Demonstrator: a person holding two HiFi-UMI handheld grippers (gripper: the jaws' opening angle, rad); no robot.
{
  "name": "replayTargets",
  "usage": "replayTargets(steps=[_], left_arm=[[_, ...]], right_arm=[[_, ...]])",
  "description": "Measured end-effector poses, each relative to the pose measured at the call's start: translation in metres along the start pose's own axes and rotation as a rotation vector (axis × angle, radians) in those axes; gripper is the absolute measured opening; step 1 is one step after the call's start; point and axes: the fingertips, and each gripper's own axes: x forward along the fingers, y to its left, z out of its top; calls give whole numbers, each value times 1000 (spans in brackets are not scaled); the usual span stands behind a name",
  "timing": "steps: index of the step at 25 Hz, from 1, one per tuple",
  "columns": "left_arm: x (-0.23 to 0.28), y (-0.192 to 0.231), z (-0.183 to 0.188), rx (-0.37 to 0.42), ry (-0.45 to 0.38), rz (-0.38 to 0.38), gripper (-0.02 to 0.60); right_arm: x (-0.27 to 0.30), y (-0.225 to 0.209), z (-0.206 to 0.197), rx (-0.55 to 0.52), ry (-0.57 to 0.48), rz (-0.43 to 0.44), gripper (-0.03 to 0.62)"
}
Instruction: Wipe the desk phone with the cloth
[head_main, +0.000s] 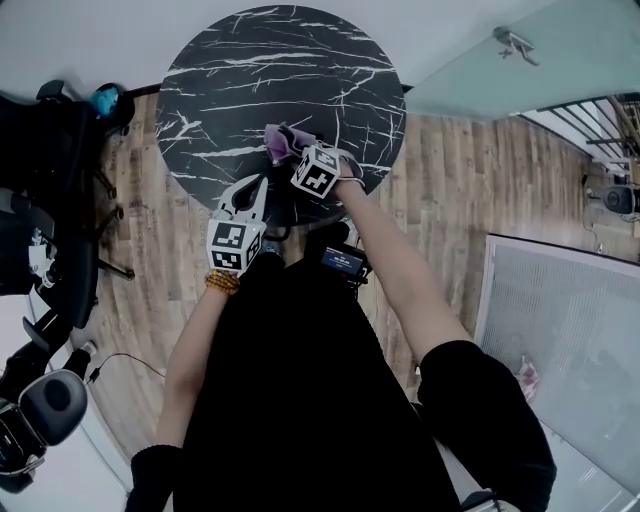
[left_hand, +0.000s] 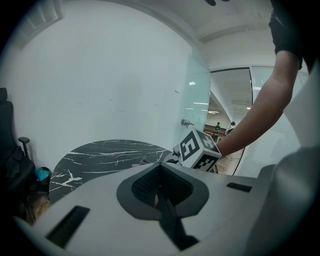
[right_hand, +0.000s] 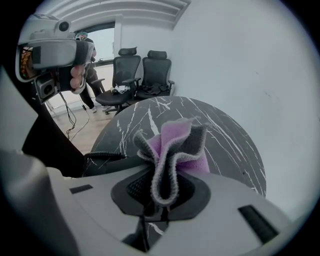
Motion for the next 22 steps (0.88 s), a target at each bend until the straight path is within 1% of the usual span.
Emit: replayTargets(steps=[4,22], left_arm=[[-1,0,1,4,-3,0,12],[0,-4,-3,11,1,-8,12]], right_arm=[[2,6,-2,-18,10,5,55],[7,33,-8,18,28,35,55]])
